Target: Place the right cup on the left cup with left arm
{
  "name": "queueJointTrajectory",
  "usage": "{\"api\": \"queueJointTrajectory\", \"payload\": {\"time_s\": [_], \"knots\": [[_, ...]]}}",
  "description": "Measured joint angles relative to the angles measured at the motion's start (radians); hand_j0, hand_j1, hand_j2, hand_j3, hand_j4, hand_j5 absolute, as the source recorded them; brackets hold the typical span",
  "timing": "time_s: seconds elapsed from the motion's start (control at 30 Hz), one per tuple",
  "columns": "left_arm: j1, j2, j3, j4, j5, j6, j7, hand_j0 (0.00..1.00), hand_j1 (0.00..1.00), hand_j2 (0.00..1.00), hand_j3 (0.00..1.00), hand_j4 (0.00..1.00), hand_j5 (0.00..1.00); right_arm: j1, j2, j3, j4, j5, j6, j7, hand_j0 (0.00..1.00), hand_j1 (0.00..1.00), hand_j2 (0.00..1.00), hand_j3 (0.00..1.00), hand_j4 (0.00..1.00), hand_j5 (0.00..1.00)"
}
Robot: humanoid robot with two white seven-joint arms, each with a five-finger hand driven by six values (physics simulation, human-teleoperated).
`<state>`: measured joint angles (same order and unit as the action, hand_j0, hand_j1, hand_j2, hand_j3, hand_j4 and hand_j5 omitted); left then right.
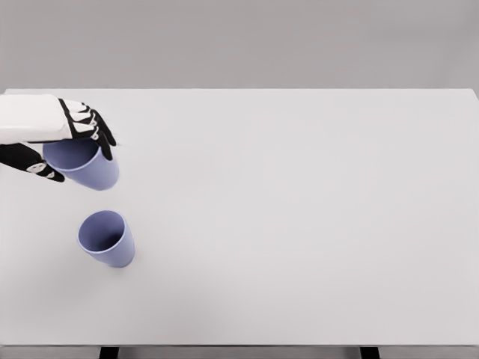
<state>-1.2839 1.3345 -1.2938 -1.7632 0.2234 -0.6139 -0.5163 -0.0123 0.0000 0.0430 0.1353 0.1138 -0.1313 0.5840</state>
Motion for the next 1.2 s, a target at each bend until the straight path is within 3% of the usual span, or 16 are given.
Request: {"api": "queueJointTrajectory", "payload": {"time_s": [0.33,0.5,0.63,0.9,0.97,1.2], "knots": [[0.028,0.057,-0.001,-0.004,0.013,0.000,0.010,0.42,0.42,0.42,0.42,0.42,0.42,0.000,0.000,0.000,0.000,0.000,0.000,0.000,1.00,1.00,1.00,1.00,1.00,1.00],[0.026,0.049,0.001,-0.003,0.120,0.000,0.006,0.42,0.42,0.42,0.42,0.42,0.42,0.000,0.000,0.000,0.000,0.000,0.000,0.000,1.00,1.00,1.00,1.00,1.00,1.00],[0.086,0.051,-0.003,-0.004,0.161,0.001,0.010,0.42,0.42,0.42,0.42,0.42,0.42,0.000,0.000,0.000,0.000,0.000,0.000,0.000,1.00,1.00,1.00,1.00,1.00,1.00],[0.117,0.110,-0.009,-0.004,0.171,0.000,0.010,0.42,0.42,0.42,0.42,0.42,0.42,0.000,0.000,0.000,0.000,0.000,0.000,0.000,1.00,1.00,1.00,1.00,1.00,1.00],[0.152,0.109,-0.009,-0.004,0.170,0.000,0.010,0.42,0.42,0.42,0.42,0.42,0.42,0.000,0.000,0.000,0.000,0.000,0.000,0.000,1.00,1.00,1.00,1.00,1.00,1.00],[0.163,0.091,-0.008,-0.004,0.172,0.001,0.011,0.42,0.42,0.42,0.42,0.42,0.42,0.000,0.000,0.000,0.000,0.000,0.000,0.000,1.00,1.00,1.00,1.00,1.00,1.00]]}}
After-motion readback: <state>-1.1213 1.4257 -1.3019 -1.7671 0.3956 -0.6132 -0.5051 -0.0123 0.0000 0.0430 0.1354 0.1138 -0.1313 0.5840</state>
